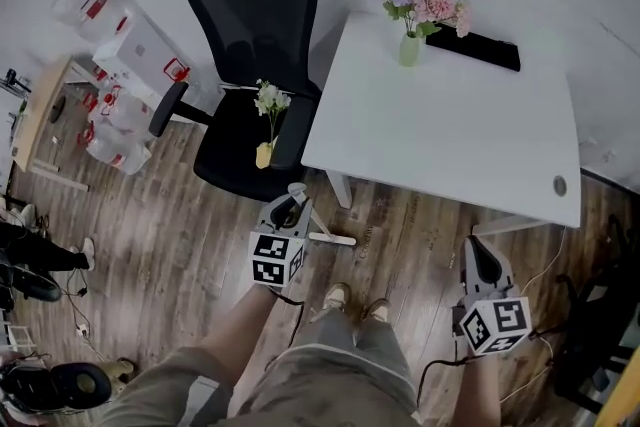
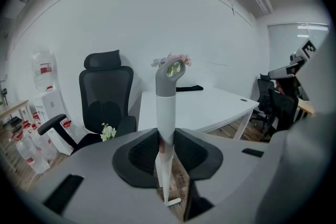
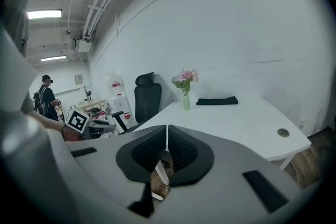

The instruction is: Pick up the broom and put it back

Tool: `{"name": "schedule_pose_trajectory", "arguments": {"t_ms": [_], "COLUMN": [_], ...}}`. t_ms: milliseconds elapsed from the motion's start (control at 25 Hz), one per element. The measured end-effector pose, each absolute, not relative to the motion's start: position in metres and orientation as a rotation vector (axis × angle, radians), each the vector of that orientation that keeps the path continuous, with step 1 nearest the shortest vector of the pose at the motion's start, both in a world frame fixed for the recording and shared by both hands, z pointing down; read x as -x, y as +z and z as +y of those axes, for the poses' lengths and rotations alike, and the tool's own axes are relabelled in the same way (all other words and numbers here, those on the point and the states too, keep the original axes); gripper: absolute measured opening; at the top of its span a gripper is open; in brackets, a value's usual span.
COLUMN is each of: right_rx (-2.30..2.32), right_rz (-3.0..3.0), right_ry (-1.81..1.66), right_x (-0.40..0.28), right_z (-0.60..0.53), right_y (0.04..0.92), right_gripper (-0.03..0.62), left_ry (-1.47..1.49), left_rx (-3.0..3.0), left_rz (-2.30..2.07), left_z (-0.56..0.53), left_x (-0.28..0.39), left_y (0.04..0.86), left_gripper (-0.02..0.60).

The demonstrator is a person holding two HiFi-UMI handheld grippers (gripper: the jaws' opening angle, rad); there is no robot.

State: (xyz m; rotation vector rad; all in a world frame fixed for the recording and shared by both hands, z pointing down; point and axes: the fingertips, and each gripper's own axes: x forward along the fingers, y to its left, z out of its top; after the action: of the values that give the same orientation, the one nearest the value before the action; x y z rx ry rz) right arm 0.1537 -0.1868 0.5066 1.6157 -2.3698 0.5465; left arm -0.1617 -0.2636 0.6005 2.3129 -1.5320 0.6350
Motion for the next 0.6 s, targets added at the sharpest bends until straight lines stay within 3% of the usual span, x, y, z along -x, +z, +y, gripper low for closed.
{"name": "schedule_pose_trajectory", "arguments": {"t_ms": [600], "right_rx": [-1.728], "right_rz": [-2.371], "right_ry": [0.281], "right_x": [-0.173], "right_z": [-0.144], "right_y": [0.388], "right_gripper": [0.034], "left_ry": [0.514], "left_rx": [-2.604], "left_rz": [-1.438], "left_z": [-0.231], "left_x": [0.141], "left_y": [0.433], "left_gripper": [0.101]}}
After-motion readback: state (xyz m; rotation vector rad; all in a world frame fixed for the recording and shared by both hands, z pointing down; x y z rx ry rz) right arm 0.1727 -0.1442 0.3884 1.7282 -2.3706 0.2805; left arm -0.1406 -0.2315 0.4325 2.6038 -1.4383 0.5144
